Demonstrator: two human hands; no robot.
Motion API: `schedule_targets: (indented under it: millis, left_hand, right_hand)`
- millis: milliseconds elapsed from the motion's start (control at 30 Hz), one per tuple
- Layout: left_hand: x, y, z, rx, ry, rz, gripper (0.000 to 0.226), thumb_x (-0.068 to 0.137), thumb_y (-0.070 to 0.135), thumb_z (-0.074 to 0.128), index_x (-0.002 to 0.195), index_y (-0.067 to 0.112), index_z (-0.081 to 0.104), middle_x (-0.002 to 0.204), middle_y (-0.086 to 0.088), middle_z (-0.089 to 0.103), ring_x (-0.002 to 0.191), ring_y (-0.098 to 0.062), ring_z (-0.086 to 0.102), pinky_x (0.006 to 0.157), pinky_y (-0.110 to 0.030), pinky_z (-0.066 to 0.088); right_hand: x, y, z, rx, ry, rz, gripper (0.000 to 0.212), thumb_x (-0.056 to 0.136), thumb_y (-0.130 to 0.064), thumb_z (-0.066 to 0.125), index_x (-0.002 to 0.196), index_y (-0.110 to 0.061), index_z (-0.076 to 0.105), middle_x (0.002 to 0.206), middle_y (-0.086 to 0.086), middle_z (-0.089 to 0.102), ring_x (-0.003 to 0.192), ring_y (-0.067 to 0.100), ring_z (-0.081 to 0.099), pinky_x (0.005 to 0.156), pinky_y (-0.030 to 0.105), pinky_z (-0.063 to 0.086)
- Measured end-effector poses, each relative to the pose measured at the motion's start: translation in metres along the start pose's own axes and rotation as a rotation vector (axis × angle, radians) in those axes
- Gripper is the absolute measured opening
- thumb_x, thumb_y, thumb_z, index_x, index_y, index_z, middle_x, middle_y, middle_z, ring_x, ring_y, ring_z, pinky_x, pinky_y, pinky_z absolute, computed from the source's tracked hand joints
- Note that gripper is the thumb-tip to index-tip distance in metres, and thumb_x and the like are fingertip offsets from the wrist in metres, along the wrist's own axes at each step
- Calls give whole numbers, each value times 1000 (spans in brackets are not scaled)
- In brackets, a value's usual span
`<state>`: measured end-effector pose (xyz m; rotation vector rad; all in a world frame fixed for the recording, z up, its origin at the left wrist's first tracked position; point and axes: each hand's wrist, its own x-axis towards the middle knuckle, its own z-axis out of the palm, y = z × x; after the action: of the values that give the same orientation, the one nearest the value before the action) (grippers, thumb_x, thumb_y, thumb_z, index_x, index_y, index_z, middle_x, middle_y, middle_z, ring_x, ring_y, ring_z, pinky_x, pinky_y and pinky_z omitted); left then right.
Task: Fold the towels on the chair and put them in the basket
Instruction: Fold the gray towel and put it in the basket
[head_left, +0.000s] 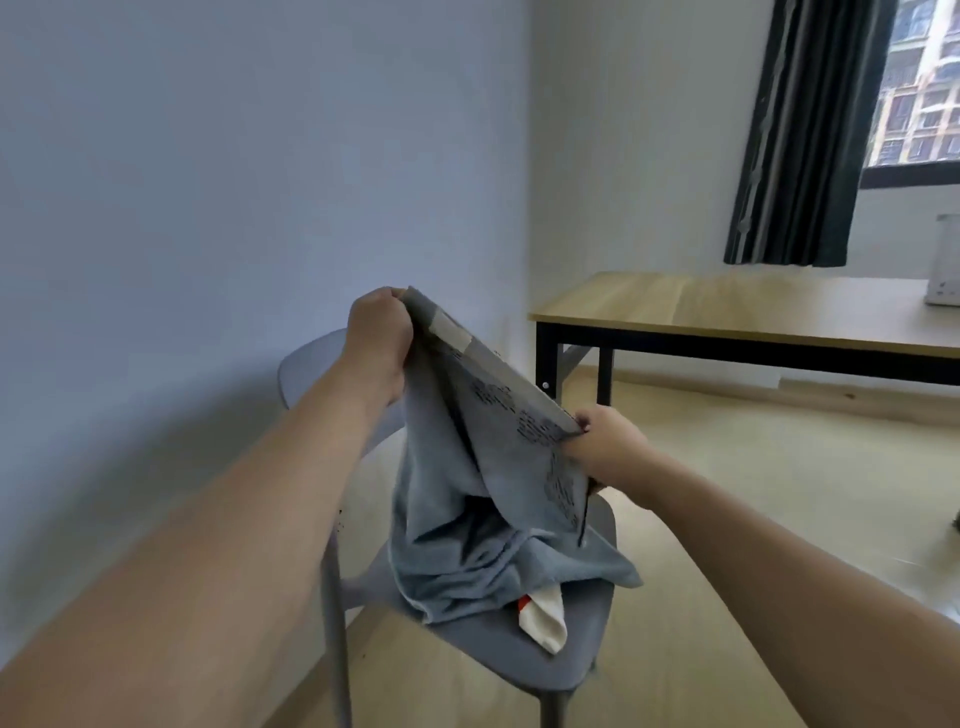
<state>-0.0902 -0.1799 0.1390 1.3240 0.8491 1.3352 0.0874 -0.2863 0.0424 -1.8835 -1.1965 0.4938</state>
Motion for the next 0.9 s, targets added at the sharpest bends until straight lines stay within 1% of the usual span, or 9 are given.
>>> schedule_targets:
  millis: [67, 167, 267, 400, 500, 633, 733, 833, 900]
  left_hand:
    - [-11, 2, -8, 91, -8, 15, 24, 79, 8, 35, 68, 14, 55, 73, -7, 57, 72, -19, 50, 65, -29, 37]
    - [-33, -7, -15, 318, -131, 38, 16, 82, 4, 40, 72, 13, 50, 75, -5, 49, 75, -20, 42, 64, -31, 30]
    - [-53, -29, -20, 354, -279, -45, 10, 87, 12, 55, 80, 13, 62, 78, -6, 59, 76, -22, 52, 67, -30, 39]
    - [-79, -79, -29, -12, -142, -272, 15, 79, 28, 63, 79, 13, 62, 81, -14, 60, 73, -26, 56, 68, -34, 41]
    - [-100, -113, -31, -238, -265, -351, 25, 80, 32, 64, 85, 7, 67, 94, -22, 61, 81, -35, 59, 77, -44, 48]
    - [-121, -131, -20, -260, -623, -145, 22, 84, 19, 57, 69, 3, 63, 74, -14, 62, 74, -25, 58, 68, -31, 49]
    - [-118, -125, -1, -305, -799, 4, 44, 83, 17, 56, 92, -26, 55, 121, -25, 56, 104, -32, 58, 92, -42, 48]
    - [-106, -115, 8, -501, -829, -20, 53, 79, 18, 60, 109, -24, 50, 133, -24, 48, 116, -41, 48, 96, -51, 42]
    - [-99, -115, 9, -591, -795, 0, 35, 77, 18, 56, 94, -10, 66, 116, -20, 60, 117, -38, 52, 95, -48, 45]
  right_hand:
    - [-8, 10, -19, -24, 96, 55, 7, 87, -5, 45, 89, -6, 51, 79, 14, 62, 57, 23, 60, 48, 31, 50]
    - [-15, 27, -38, 49, 265, 117, 14, 86, 0, 40, 86, -10, 50, 85, 12, 54, 68, 23, 48, 48, 27, 40]
    - [-26, 42, -40, 291, 359, 192, 17, 88, -2, 44, 79, -14, 53, 82, 11, 55, 74, 27, 50, 54, 31, 49]
    - [-45, 65, -12, 594, 415, 227, 23, 91, -14, 58, 71, -6, 52, 63, 7, 43, 54, 22, 39, 48, 29, 38]
    - [-50, 74, 5, 690, 335, 232, 30, 94, -16, 55, 67, -9, 42, 56, 2, 30, 45, 16, 25, 42, 26, 23]
    - [-45, 87, 21, 599, 95, 296, 28, 95, -9, 44, 67, -14, 39, 54, -1, 29, 44, 12, 23, 42, 24, 20]
    - [-40, 101, 30, 607, 21, 304, 19, 90, 0, 42, 75, -12, 43, 57, 1, 33, 46, 13, 28, 49, 28, 23]
    - [-32, 107, 23, 719, 121, 267, 10, 91, -1, 51, 82, -5, 50, 61, 5, 39, 50, 14, 33, 51, 29, 28]
    - [-26, 107, 14, 817, 233, 212, 10, 91, -5, 57, 80, -3, 57, 64, 6, 44, 52, 13, 36, 53, 28, 32]
